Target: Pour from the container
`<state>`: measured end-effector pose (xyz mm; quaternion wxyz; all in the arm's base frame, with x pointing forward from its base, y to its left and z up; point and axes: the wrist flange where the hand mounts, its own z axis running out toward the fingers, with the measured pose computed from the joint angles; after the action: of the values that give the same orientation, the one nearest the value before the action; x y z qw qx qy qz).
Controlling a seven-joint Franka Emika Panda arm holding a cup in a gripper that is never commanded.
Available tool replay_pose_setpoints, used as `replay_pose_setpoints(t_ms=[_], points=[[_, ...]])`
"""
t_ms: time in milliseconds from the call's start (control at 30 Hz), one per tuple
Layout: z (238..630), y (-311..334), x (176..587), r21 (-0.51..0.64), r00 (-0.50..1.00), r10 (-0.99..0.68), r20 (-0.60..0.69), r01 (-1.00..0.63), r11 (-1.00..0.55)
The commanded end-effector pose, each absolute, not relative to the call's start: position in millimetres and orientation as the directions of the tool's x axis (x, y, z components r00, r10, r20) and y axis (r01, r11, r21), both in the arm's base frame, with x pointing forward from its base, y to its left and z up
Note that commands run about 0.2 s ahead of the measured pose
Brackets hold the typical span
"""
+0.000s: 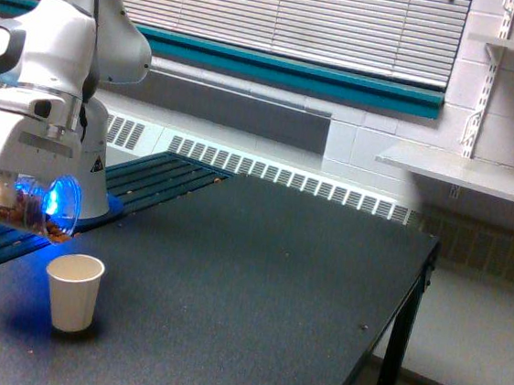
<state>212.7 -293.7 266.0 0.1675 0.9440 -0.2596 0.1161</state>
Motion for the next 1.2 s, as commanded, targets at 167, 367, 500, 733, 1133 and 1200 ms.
replay_pose_setpoints(t_ms=[167, 367, 500, 733, 1133, 1200], points=[[267.5, -294.3, 216.6, 0.273, 0.821, -0.480, 0.310, -0.560, -0.782], [268.4, -293.9, 216.6, 0.287, 0.825, -0.476, 0.304, -0.556, -0.780], [269.5, -292.9, 219.6, 0.292, 0.828, -0.472, 0.303, -0.552, -0.781], [271.3, -291.9, 223.8, 0.303, 0.832, -0.467, 0.300, -0.548, -0.780], [273.7, -291.6, 223.3, 0.336, 0.844, -0.457, 0.282, -0.533, -0.777], [274.4, -292.2, 222.8, 0.345, 0.847, -0.453, 0.277, -0.528, -0.776]])
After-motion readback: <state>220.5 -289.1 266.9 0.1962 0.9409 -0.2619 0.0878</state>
